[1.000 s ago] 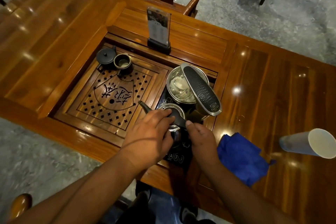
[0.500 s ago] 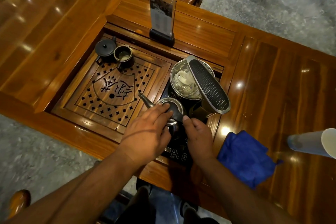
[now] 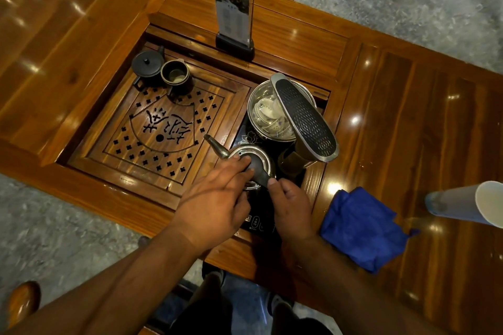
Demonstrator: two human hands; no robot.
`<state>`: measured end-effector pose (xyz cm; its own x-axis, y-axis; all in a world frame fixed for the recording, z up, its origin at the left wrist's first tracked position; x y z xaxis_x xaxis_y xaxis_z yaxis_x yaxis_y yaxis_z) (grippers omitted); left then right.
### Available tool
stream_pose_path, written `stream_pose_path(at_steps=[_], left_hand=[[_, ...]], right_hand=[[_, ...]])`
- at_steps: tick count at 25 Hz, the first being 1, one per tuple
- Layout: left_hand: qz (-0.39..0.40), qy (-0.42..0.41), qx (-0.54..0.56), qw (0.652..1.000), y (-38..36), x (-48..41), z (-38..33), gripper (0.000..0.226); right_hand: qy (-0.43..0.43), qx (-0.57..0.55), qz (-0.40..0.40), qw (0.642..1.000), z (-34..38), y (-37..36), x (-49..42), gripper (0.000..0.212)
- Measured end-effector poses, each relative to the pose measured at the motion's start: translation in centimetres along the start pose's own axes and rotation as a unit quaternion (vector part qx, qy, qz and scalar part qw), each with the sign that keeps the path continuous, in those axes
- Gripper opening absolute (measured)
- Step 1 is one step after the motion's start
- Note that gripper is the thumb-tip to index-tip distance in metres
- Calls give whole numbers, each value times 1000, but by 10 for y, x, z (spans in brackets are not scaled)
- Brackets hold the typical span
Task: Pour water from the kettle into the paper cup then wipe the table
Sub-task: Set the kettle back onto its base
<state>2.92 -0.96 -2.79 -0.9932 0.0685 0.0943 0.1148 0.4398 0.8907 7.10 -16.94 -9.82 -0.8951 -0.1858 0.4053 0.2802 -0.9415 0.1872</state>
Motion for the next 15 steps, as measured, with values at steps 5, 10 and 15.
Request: stream_pose_path(at_steps=[5, 10, 15], left_hand=[[10, -12, 17, 1000, -5, -4, -3, 50], [23, -24, 7, 999, -10, -9, -3, 51], [-2, -24, -3, 1000, -10, -9, -3, 48]], right_hand=[[-13, -31, 0, 999, -9, 3, 1, 36], [-26, -22, 11, 999, -18, 3, 0, 62], [-48, 0, 42, 998, -19, 5, -3, 60]])
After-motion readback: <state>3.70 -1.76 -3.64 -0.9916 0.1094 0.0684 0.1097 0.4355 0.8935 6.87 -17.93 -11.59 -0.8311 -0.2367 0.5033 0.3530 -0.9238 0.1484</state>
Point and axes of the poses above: each hand's wrist, its own x-axis away from the middle knuckle, its own y-axis out of the back of the hand, z = x × y, the point moved 8 cm from there along -x, towards the middle knuckle, and after that the axes turned 2 degrees about z, right-handed, at the moved point
